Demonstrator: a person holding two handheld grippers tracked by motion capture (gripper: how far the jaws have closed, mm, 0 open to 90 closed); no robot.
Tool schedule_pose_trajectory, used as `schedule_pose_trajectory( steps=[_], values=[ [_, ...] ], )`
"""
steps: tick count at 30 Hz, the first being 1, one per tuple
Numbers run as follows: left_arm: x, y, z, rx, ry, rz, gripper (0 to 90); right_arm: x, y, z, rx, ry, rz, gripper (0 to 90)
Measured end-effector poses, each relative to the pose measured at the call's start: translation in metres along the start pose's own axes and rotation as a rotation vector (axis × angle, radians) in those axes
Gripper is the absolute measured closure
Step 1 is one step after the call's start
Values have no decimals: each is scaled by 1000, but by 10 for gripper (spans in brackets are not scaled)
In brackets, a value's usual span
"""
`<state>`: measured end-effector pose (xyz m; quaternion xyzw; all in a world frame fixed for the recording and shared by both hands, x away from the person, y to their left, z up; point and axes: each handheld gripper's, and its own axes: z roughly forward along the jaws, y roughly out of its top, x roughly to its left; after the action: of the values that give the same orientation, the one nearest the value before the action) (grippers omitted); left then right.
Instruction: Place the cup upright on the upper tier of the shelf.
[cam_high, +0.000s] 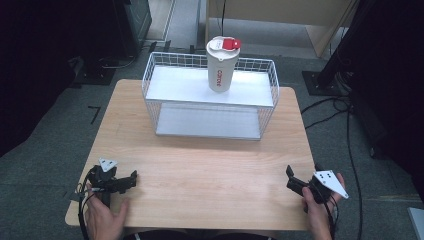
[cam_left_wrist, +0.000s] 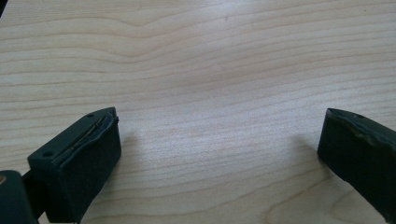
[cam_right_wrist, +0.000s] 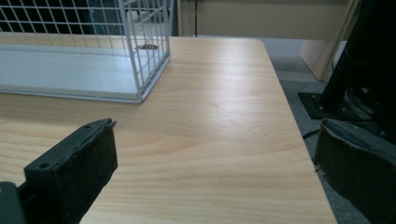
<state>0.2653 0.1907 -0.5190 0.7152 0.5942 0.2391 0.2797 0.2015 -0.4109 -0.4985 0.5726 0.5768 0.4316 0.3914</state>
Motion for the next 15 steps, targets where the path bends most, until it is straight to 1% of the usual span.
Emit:
schedule_pose_trajectory(
  steps=[6,9,15],
  values=[
    [0,0,0,0,0,0,0,-13,-9,-8,24,-29,11,0],
    [0,0,0,0,0,0,0,-19,-14,-11,36,-42,7,0],
    [0,0,0,0,0,0,0,-30,-22,-16,63,-64,22,0]
  ],
)
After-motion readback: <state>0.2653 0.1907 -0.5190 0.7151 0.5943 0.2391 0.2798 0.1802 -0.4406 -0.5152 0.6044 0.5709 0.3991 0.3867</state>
